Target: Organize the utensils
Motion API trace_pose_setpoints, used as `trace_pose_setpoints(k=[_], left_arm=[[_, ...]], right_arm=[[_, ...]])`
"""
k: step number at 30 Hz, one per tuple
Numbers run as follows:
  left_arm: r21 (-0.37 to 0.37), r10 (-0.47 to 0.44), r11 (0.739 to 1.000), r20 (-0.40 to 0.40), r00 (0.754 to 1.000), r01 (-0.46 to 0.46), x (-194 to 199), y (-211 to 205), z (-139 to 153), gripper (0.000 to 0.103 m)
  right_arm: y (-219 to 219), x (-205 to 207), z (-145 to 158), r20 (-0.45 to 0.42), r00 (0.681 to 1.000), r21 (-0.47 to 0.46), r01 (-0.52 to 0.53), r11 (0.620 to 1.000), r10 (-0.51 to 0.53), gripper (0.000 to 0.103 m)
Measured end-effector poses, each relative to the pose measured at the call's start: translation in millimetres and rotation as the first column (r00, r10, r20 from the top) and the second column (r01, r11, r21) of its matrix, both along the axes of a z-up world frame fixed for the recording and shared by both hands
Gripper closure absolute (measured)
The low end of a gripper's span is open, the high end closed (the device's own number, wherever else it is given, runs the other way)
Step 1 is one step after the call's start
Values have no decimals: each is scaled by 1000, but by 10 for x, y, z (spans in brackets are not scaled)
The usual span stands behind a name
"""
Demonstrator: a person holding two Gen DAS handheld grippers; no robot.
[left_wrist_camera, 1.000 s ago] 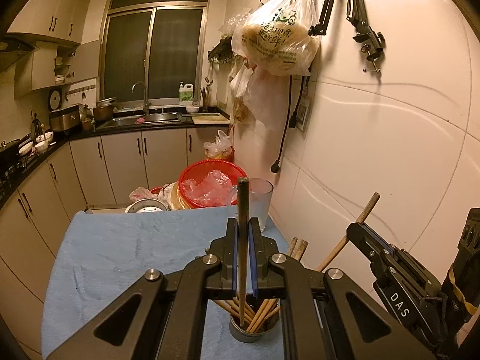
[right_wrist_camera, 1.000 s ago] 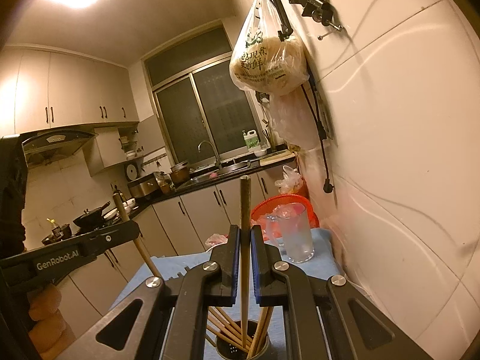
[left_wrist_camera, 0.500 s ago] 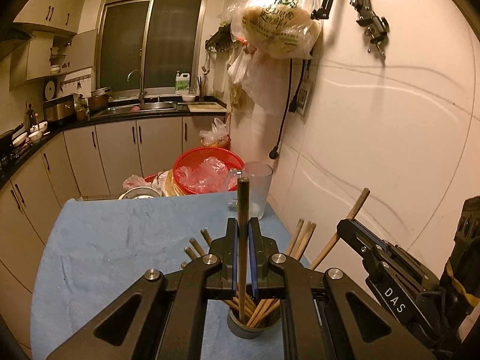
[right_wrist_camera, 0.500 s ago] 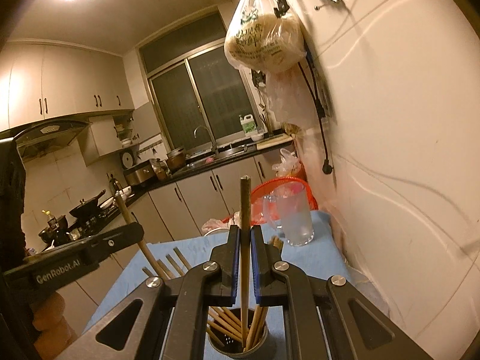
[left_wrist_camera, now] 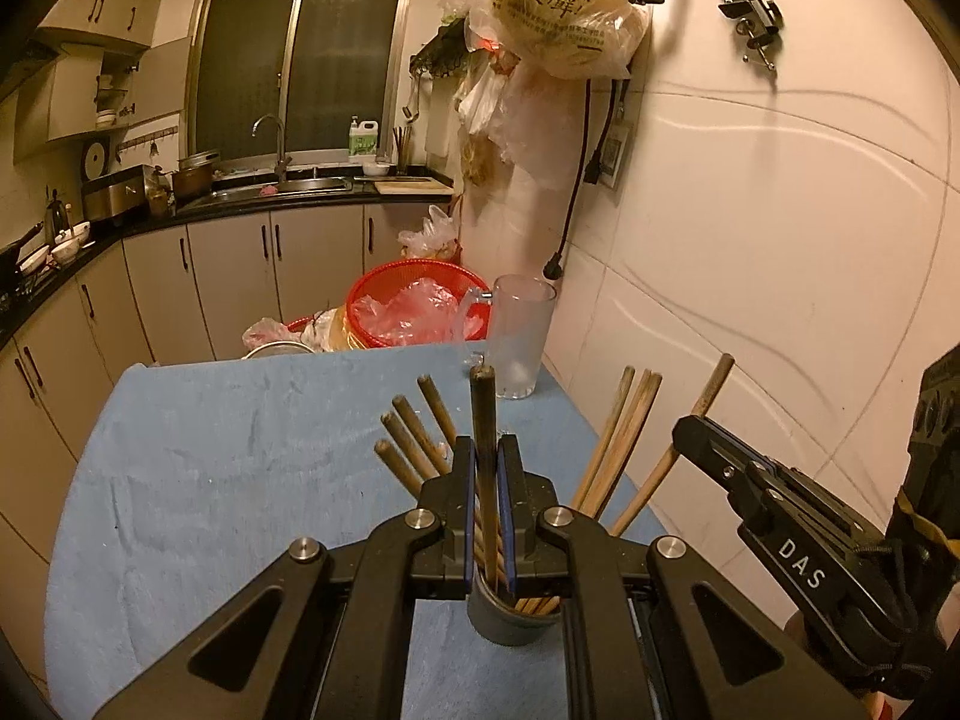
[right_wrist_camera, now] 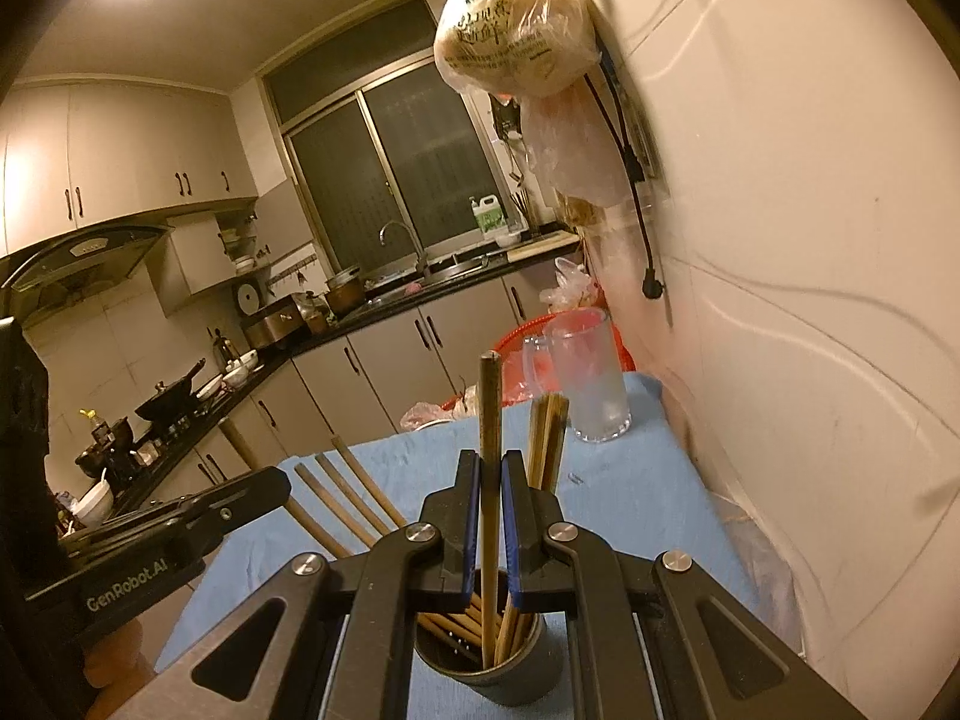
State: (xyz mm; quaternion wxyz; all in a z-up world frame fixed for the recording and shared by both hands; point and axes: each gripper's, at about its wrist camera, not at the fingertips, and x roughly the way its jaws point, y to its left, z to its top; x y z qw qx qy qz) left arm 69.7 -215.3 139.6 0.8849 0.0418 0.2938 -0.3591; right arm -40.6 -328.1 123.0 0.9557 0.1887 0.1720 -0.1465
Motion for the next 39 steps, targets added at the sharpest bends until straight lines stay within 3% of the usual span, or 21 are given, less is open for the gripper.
trace_pose_setpoints(k=[21,39], left_arm=[[40,2,999,3,1000,-2,-7,-4,-221,94],[59,18,998,17,1000,-19,36,-28,-237,93]], right_arm=[[0,95,-158,-34,999,15,6,1000,-5,95],[-23,174,-222,-50,999,24,10,1000,-8,95]])
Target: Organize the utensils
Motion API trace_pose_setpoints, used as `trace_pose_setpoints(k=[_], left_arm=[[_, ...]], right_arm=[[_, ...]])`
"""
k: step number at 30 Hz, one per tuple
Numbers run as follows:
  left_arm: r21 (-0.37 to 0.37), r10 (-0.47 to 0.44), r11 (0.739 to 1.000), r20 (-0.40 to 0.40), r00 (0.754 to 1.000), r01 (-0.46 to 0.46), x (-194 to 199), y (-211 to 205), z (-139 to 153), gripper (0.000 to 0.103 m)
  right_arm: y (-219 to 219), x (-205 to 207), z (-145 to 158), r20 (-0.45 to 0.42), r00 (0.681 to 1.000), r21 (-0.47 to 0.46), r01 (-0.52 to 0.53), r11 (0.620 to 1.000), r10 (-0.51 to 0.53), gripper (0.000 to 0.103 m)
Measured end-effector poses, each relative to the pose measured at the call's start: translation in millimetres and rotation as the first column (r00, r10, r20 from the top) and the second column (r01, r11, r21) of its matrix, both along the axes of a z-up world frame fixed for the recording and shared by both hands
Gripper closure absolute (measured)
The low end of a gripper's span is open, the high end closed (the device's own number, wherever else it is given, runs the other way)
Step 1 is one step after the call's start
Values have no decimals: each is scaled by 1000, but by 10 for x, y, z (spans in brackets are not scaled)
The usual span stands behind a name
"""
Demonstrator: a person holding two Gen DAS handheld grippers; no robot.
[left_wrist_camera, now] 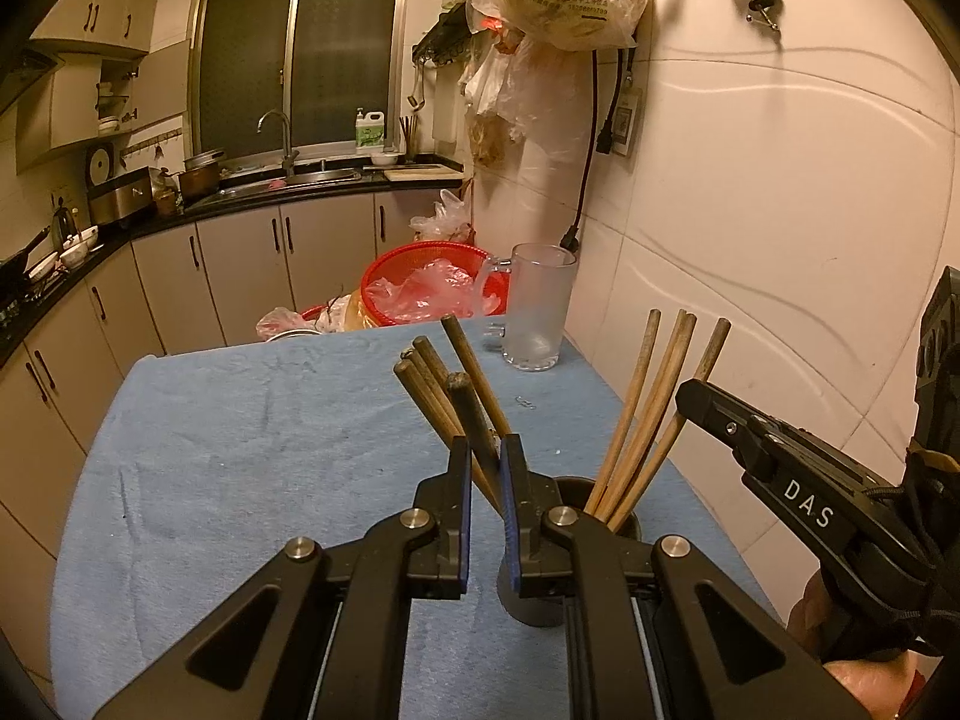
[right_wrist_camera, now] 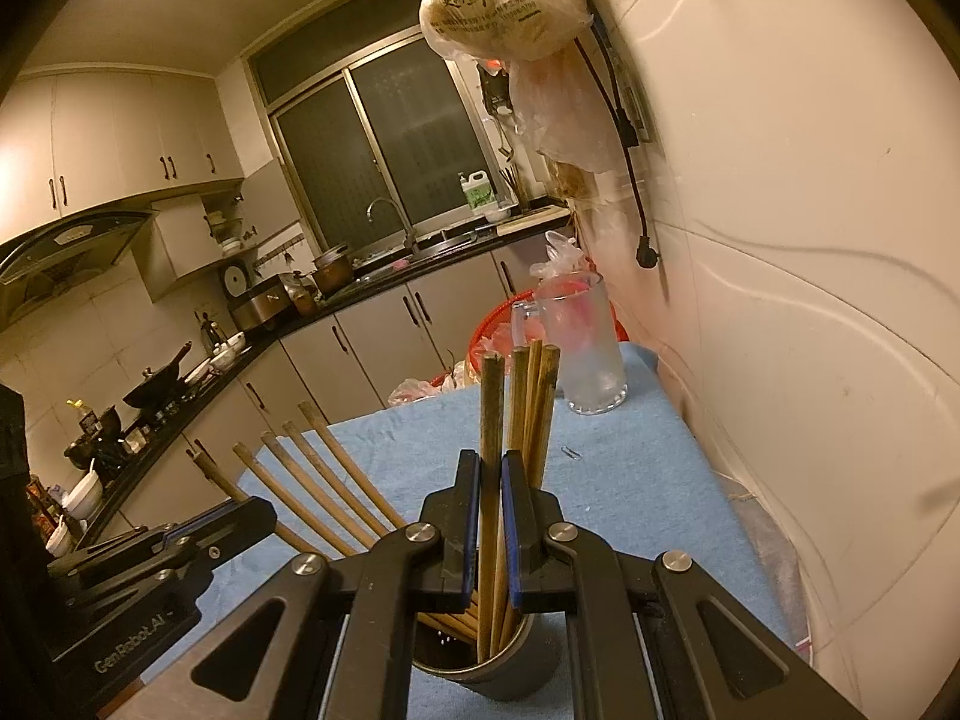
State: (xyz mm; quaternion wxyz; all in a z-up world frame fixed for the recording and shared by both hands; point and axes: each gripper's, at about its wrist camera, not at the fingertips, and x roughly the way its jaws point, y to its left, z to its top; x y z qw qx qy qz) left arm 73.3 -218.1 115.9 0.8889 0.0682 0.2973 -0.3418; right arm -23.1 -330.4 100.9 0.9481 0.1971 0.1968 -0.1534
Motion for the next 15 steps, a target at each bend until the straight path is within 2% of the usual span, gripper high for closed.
trace_pose_setpoints(k=[15], left_arm=[[6,5,1000,1,1000,-5,29,-15,-16,92]], right_arm=[[-120,164,-39,-19,1000,13,1,1000,-1,95]])
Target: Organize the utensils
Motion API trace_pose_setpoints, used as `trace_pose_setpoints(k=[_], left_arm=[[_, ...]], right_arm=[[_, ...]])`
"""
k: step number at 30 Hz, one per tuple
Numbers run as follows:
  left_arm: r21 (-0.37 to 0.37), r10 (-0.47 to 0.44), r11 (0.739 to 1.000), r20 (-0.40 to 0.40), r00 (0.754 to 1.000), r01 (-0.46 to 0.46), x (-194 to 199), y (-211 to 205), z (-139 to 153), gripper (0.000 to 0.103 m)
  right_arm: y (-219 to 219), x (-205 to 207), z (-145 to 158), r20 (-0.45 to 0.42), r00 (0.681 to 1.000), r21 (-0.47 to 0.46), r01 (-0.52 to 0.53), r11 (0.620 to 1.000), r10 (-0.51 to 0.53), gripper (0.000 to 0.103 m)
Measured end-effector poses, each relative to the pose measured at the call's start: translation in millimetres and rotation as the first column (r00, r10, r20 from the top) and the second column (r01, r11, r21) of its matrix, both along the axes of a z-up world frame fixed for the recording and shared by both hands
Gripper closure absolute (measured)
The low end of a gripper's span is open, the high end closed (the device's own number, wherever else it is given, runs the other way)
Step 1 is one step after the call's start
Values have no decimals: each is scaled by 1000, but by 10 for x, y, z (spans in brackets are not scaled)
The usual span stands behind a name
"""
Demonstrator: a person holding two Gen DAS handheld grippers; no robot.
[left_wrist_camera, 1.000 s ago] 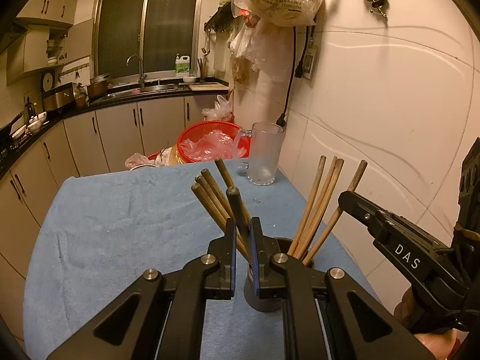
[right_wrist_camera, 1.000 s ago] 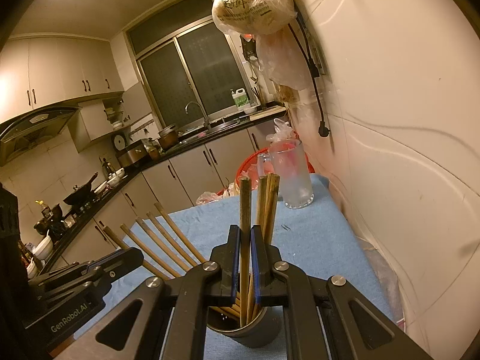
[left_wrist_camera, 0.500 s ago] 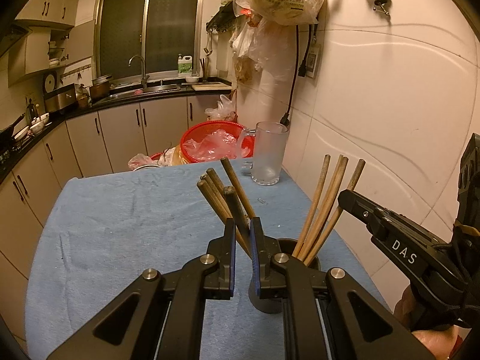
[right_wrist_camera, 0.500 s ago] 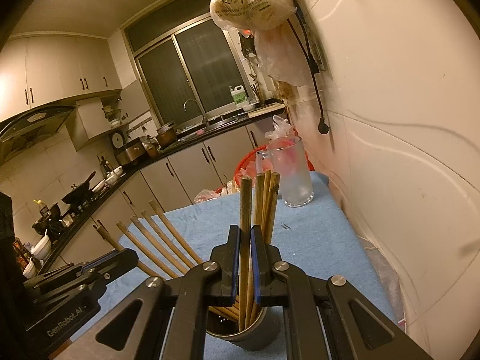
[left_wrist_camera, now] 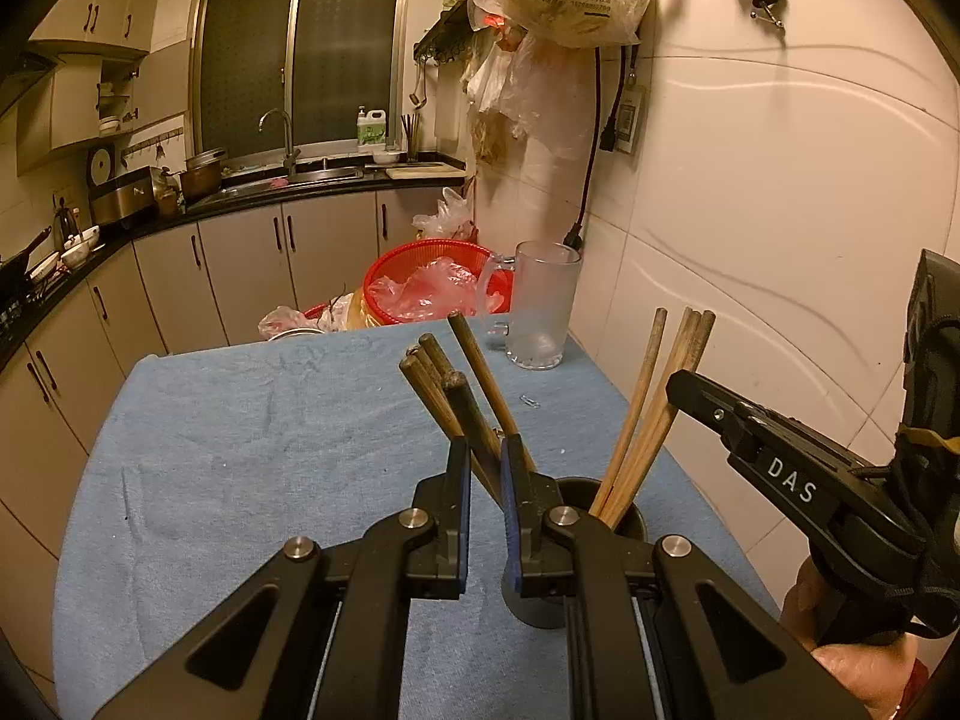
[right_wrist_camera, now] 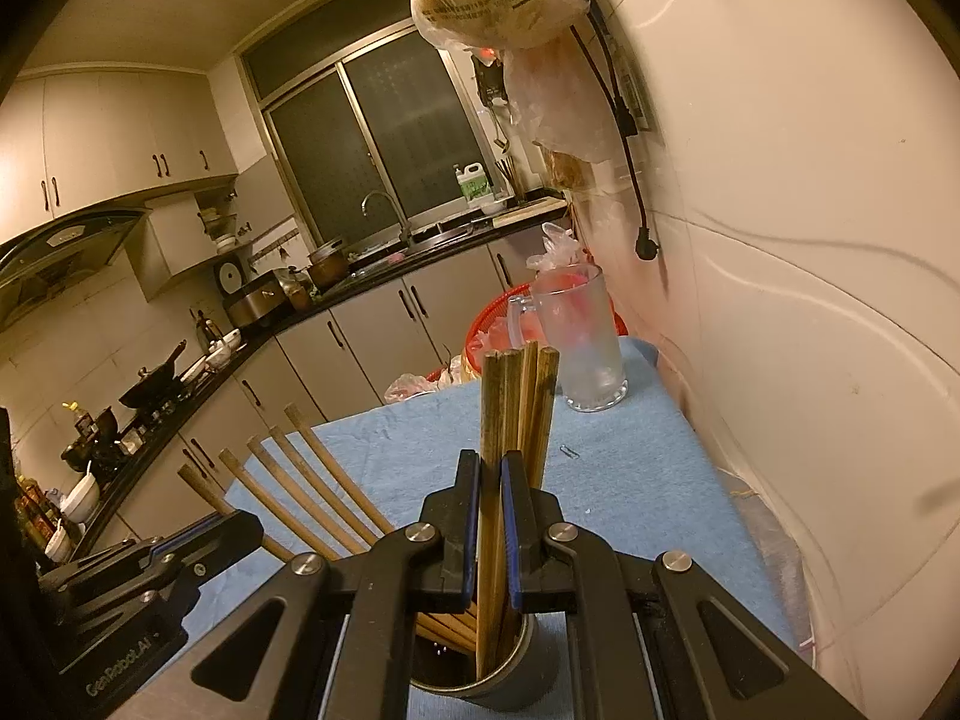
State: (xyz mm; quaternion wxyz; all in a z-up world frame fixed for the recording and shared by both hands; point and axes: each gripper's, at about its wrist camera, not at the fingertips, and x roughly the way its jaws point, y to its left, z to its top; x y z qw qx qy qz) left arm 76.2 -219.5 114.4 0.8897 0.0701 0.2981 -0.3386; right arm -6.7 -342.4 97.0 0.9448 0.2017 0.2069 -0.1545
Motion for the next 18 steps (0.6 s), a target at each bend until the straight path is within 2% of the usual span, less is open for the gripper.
trace_pose_setpoints(k=[18], left_arm=[[3,4,1000,8,1000,-4,-12,24,0,91]], right_arm=[[-89,153,-25,-9,1000,24,-3,1000,3,95]])
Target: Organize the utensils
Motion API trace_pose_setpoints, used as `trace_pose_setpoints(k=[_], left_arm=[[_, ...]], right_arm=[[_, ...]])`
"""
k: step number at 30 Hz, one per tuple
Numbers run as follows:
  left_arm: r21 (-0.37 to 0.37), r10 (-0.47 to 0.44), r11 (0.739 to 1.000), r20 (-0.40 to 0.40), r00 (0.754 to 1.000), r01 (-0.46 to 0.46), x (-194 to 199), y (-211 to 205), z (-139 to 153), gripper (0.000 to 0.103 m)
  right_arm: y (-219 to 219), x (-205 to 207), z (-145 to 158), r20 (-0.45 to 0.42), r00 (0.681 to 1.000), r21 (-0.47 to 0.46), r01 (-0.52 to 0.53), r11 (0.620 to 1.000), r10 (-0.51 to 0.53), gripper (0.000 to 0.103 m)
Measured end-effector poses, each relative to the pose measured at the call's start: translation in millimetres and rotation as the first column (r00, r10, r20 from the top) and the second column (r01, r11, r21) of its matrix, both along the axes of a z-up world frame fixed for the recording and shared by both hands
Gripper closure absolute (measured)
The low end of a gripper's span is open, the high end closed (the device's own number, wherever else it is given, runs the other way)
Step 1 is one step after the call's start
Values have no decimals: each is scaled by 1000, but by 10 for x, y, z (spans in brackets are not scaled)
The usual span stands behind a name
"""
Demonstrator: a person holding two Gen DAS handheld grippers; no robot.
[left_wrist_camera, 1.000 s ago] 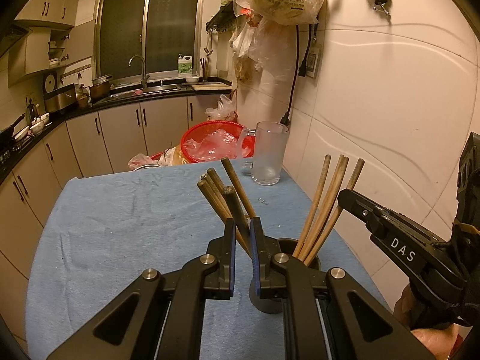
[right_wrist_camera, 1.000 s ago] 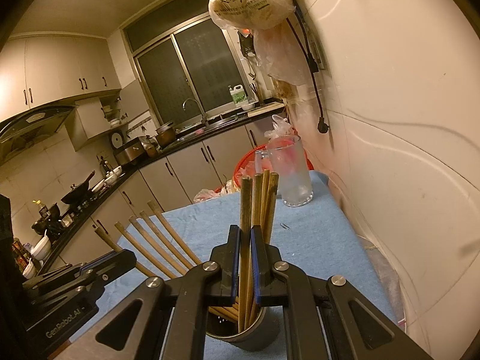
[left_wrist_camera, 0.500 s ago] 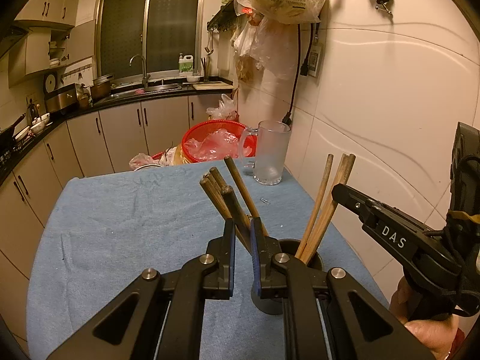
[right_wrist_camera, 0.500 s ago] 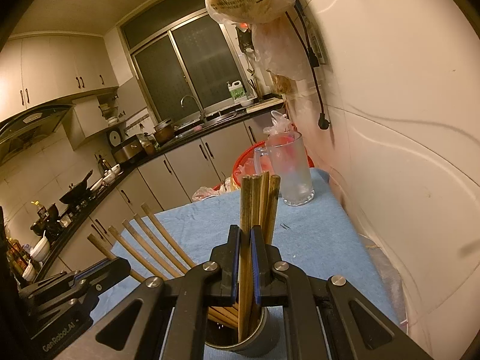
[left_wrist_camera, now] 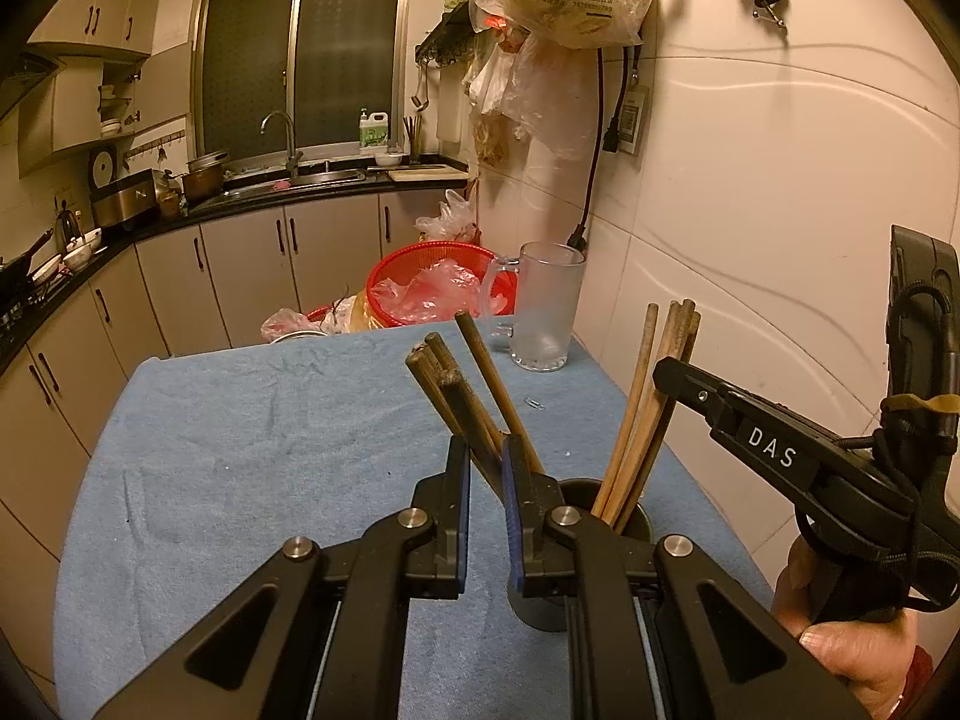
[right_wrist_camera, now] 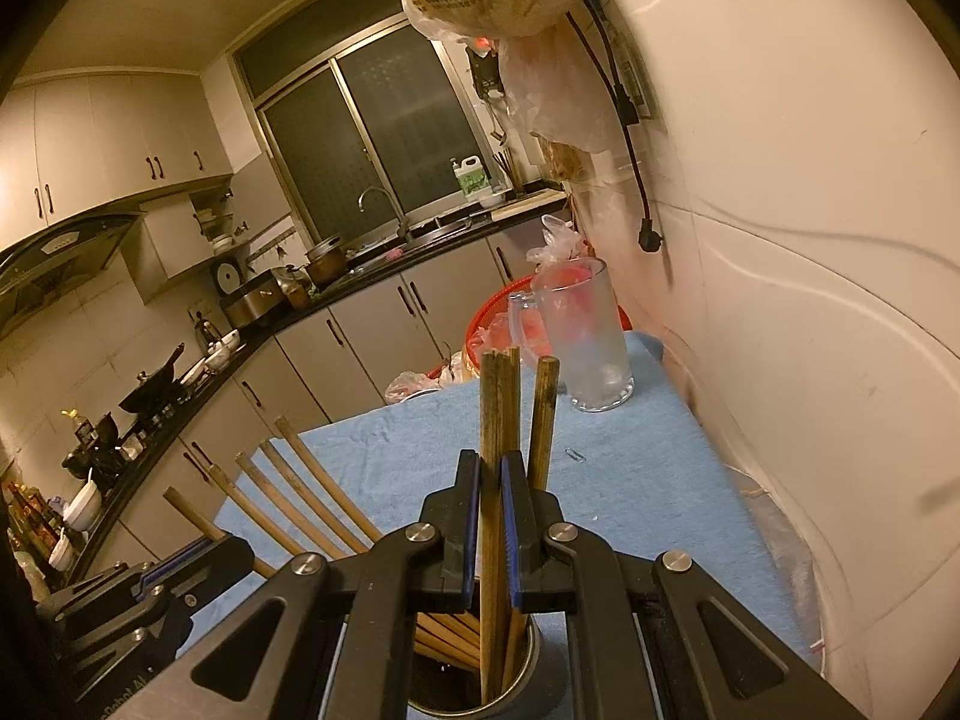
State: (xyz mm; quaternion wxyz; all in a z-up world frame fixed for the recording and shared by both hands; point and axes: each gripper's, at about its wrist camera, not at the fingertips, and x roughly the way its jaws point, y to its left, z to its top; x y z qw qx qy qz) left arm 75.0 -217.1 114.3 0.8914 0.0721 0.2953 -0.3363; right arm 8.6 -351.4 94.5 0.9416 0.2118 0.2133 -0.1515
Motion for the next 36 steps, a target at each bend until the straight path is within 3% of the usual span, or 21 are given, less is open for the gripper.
trace_pose_setpoints(k=[36], left_arm=[[5,31,1000,-4,1000,-31,59,-1,-42,91]], right_arm=[[-22,75,2,-12,1000,16,-4,1000,4,94]])
